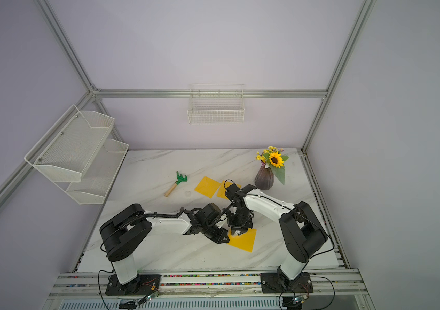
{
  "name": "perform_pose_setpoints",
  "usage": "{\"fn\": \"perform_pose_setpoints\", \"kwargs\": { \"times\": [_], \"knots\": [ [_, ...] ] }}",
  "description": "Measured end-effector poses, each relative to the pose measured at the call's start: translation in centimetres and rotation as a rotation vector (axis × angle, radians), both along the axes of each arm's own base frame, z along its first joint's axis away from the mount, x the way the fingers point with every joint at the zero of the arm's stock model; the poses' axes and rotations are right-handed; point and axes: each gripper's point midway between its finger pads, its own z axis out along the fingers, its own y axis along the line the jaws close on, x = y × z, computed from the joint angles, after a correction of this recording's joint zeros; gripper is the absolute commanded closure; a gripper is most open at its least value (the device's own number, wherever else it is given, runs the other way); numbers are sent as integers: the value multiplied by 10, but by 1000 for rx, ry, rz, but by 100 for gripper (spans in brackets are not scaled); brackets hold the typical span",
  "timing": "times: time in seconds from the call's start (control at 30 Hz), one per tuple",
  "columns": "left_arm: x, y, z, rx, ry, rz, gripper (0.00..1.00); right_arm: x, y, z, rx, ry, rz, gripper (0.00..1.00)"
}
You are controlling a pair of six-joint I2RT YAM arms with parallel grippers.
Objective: Seal the envelope with a glue stick
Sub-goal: Apply the envelope at the center of the board.
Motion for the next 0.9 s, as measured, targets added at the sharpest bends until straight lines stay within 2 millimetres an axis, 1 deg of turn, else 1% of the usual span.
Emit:
{"fn": "perform_pose_setpoints", "kwargs": {
  "times": [0.13,0.2,0.27,0.43,0.5,0.63,0.7,0.73,0.9],
  "knots": [
    [0,0,0,0,4,4,100,9,-16,0,-136,-43,34,100],
    [0,0,0,0,4,5,100,11,-22,1,-168,-53,41,100],
    [0,0,0,0,4,4,100,10,-21,0,-157,-48,46,100],
    [0,0,0,0,4,5,100,4,-7,1,-44,-18,23,100],
    [0,0,0,0,4,5,100,6,-10,0,-69,-29,29,100],
    [0,0,0,0,5,6,100,13,-23,1,-179,-59,56,100],
    [0,0,0,0,5,6,100,14,-27,1,-198,-68,58,100],
    [0,0,0,0,5,6,100,14,-26,1,-189,-66,58,100],
    [0,0,0,-1,5,6,100,8,-8,1,-53,-32,22,100]
  ]
}}
